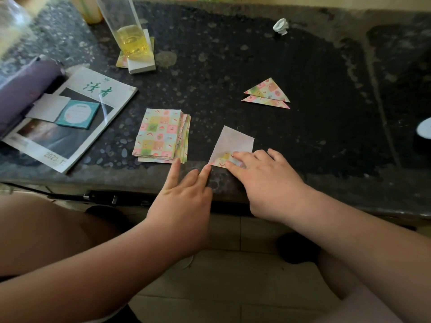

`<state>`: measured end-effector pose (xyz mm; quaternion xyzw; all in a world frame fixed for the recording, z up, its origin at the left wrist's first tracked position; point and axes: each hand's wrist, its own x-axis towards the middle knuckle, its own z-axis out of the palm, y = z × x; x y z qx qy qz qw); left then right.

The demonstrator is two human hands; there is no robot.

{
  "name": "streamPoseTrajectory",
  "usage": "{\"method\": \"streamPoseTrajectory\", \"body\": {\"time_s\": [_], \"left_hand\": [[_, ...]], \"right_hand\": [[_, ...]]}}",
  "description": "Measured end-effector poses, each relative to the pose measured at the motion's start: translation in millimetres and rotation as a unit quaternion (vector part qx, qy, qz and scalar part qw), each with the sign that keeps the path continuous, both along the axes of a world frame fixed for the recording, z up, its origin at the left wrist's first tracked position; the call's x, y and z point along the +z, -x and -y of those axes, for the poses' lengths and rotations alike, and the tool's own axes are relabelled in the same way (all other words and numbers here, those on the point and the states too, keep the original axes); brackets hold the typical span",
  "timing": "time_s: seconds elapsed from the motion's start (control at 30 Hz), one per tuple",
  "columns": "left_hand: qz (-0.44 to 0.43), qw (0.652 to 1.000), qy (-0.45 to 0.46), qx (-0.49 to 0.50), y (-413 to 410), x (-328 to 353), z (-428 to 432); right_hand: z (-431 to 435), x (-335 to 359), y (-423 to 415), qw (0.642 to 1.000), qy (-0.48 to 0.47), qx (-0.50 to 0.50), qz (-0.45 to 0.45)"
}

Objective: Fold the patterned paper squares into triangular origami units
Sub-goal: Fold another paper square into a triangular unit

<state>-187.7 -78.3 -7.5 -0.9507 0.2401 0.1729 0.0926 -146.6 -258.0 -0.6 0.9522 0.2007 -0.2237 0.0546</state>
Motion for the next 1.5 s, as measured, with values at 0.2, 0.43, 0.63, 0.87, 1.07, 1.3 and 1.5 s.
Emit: {"method": "streamPoseTrajectory", "body": {"time_s": [0.2, 0.43, 0.63, 0.87, 1.07, 1.3, 1.5], "left_hand": [[0.054, 0.971, 0.222, 0.068, -9.7, -4.7, 9.0], [0.045, 0.895, 0.304, 0.322, -73.0, -28.6, 13.9], [0.061, 0.894, 0.332, 0.295, -72.9, -35.1, 19.2], [0.214, 0.904, 0.362, 0.076, -65.4, -60.7, 13.2], [0.195, 0.916, 0.348, -0.05, -70.4, -71.3, 6.5], [0.171, 0.922, 0.337, -0.089, -70.0, -68.6, -2.0], [0.138, 0.922, 0.35, -0.097, -74.9, -65.1, -4.1]], "right_hand": [[3.2, -0.8, -0.9, 1.0, -0.012, -0.01, -0.003], [4.9, -2.3, 1.4, 1.0, -0.017, -0.008, -0.012], [10.9, -1.7, -0.1, 0.999, -0.04, -0.008, -0.036], [35.9, 1.0, -13.2, 0.991, -0.1, 0.002, -0.087], [46.3, -7.6, -12.4, 0.988, -0.122, 0.019, -0.093], [67.0, -9.1, -21.2, 0.972, -0.184, 0.044, -0.136], [84.0, -23.4, -25.2, 0.935, -0.341, -0.028, -0.095]]}}
